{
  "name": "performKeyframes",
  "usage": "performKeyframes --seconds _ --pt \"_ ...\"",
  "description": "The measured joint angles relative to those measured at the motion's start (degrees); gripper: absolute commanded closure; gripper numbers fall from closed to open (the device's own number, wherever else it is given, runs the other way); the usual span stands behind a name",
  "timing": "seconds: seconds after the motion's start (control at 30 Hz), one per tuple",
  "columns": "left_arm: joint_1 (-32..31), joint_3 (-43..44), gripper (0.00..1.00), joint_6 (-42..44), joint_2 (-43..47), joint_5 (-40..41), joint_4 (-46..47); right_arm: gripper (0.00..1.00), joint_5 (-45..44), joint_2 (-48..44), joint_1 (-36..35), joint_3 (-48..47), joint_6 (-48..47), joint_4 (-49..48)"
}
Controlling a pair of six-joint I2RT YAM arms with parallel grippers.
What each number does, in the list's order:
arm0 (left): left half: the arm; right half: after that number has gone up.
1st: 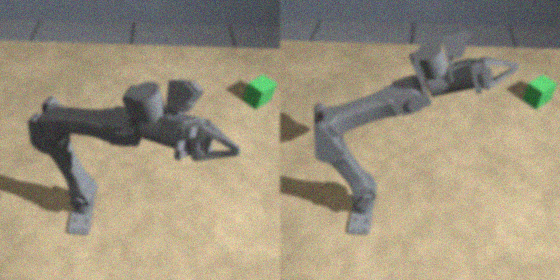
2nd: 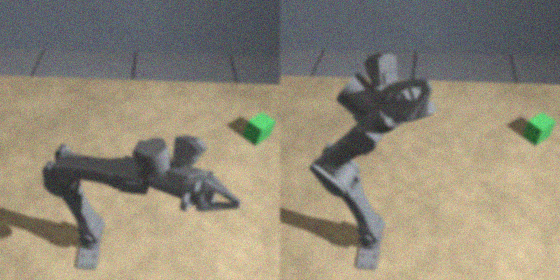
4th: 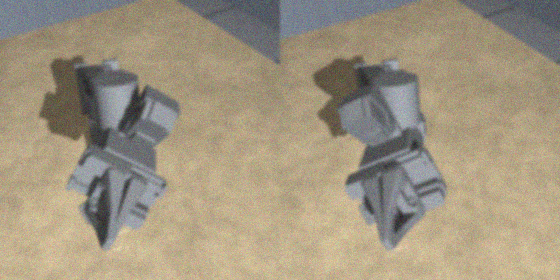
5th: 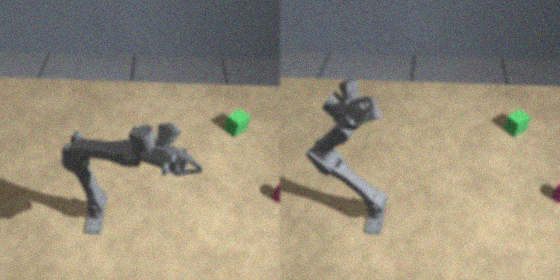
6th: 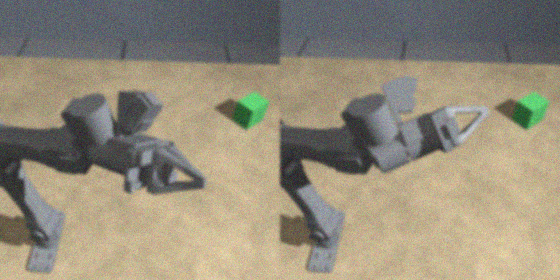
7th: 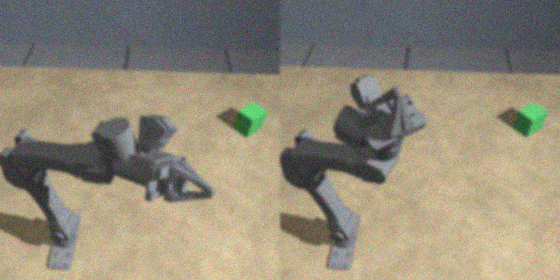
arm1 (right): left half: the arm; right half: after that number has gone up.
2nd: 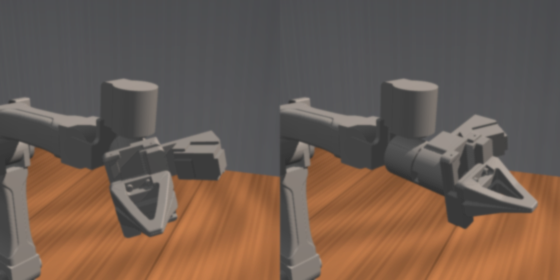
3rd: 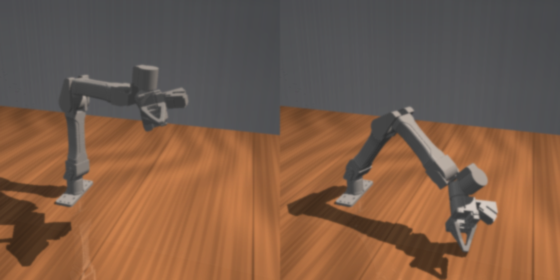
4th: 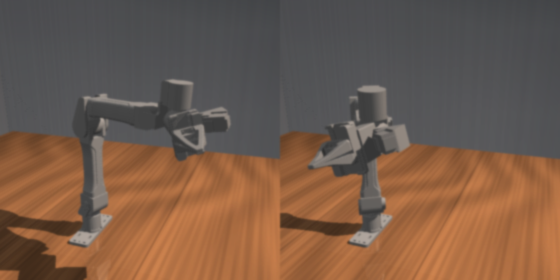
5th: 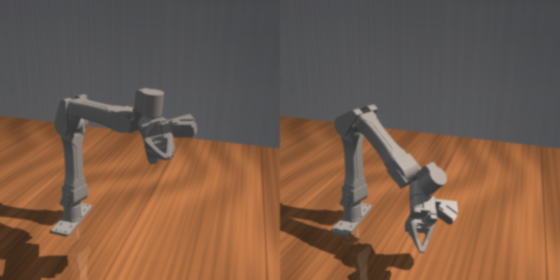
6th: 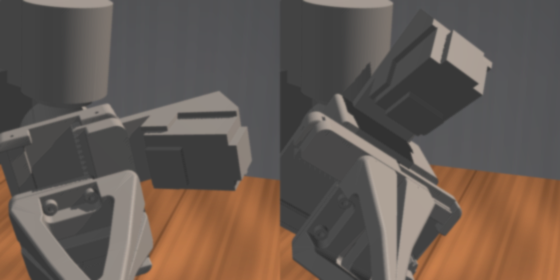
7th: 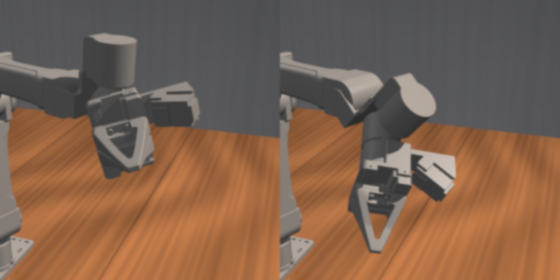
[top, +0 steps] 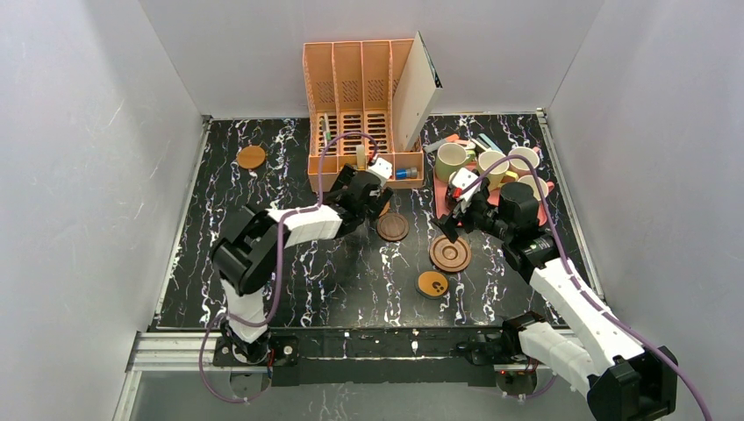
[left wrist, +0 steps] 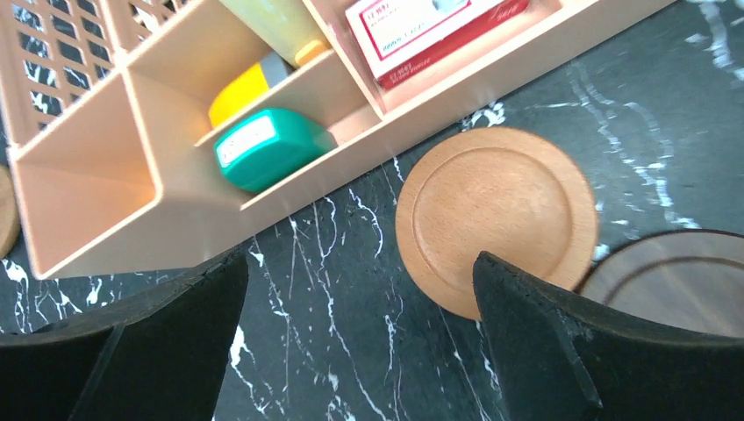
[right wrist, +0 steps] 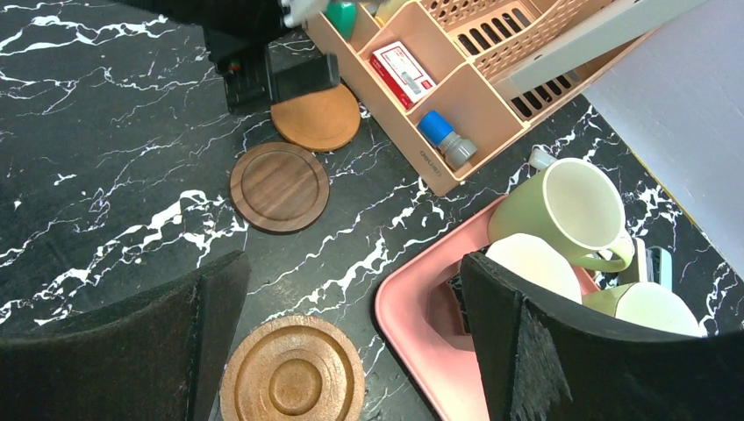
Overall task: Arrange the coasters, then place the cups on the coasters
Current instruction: Move the coaster to the center of the board.
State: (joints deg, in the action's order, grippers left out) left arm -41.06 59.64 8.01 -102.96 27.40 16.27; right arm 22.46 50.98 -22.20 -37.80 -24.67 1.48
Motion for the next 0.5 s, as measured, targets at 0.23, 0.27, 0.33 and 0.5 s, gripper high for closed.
performKeyframes --seconds 0.23,0.27,0.33,0.5 --pt "-0.1 3.0 0.02 -0.6 -6.8 5.0 -0.3 0.02 0.1 0.0 0.0 0.1 0.0 0.0" --pt "-0.1 3.3 0.02 -0.6 -6.9 5.6 -0.1 0.02 0.1 0.0 0.0 0.1 0.0 0.0" --pt "-0.1 3.7 0.02 -0.6 -7.3 6.7 0.3 0.02 0.2 0.0 0.0 0.1 0.0 0.0" --pt "-0.1 3.5 0.02 -0.3 -8.4 7.9 0.7 0.02 0.2 -0.1 0.0 0.1 0.0 0.0"
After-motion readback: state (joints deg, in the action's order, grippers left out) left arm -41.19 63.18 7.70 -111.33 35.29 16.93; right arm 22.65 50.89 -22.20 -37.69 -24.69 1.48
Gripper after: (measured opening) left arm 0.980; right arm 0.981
